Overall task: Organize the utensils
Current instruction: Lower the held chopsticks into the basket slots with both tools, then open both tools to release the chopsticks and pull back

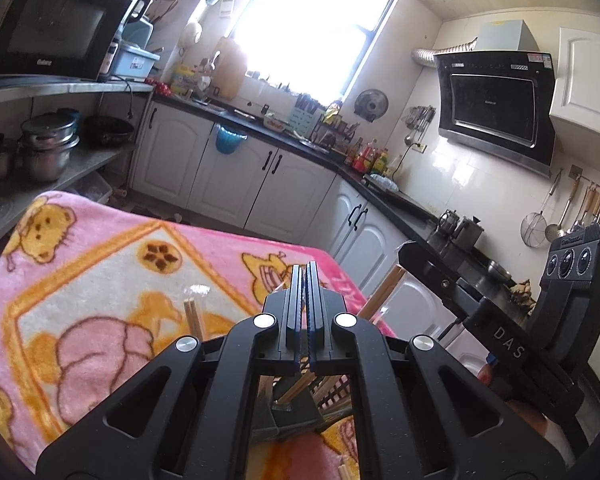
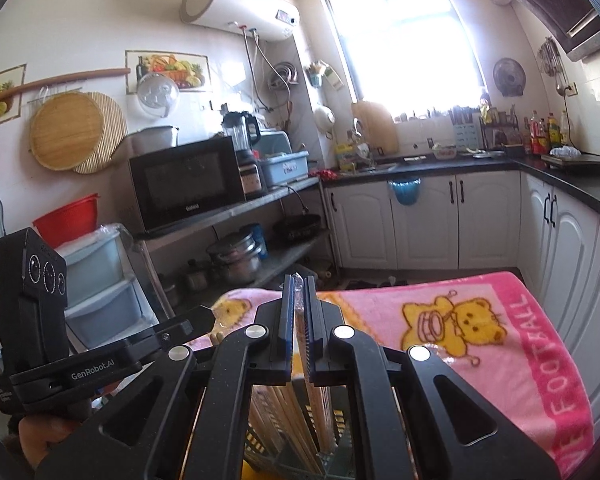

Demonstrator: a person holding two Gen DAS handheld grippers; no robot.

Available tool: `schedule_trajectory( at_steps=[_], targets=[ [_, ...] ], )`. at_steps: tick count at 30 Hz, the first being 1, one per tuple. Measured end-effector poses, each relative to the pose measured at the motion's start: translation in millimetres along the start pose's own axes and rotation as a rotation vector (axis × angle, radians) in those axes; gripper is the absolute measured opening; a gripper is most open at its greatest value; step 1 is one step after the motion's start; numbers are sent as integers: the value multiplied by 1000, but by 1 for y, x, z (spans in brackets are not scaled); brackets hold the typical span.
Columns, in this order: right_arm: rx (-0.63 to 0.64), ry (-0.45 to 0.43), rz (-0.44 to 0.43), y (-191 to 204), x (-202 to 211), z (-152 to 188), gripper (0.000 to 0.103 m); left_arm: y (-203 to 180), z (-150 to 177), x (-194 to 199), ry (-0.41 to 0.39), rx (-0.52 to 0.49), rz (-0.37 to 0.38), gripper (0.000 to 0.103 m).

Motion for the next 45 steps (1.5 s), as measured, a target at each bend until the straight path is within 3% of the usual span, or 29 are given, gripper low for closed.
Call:
schedule_trajectory(
  at_steps=[6, 9, 11, 15, 20, 26, 29, 45],
  targets=[
    [-12, 22, 27, -9, 3, 15, 25, 6, 8, -5, 22, 7, -21, 1],
    [-16, 35, 45, -14, 6, 22, 29, 10, 14, -5, 33, 10, -37, 3],
    [-18, 50, 54, -16, 7, 26, 30, 11, 18, -3, 32, 10, -53, 20],
    [-21, 67, 65, -19, 11, 36, 36, 15, 24, 2, 28, 12, -72, 33],
    [-4, 73, 84, -19, 19, 46, 40, 17, 29, 7, 32, 6, -103, 63],
    [14, 81, 104, -20, 29, 58, 45, 21, 41, 13, 38, 4, -143, 88],
    [13, 82, 110, -21, 34, 64, 48, 22, 46, 17, 37, 1, -161, 92],
    [5, 122, 100, -19, 54, 94, 58, 27, 76, 34, 48, 17, -185, 92]
  ],
)
Point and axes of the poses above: each gripper's, at about its wrist camera, not at the fingertips, and x roughly against the way its jaws point, y to its left, z to its underside, the point moved 4 cm from there along -x, roughly the way its jaws point, and after that the axes turned 11 degrees about y, right-handed, at the moved point
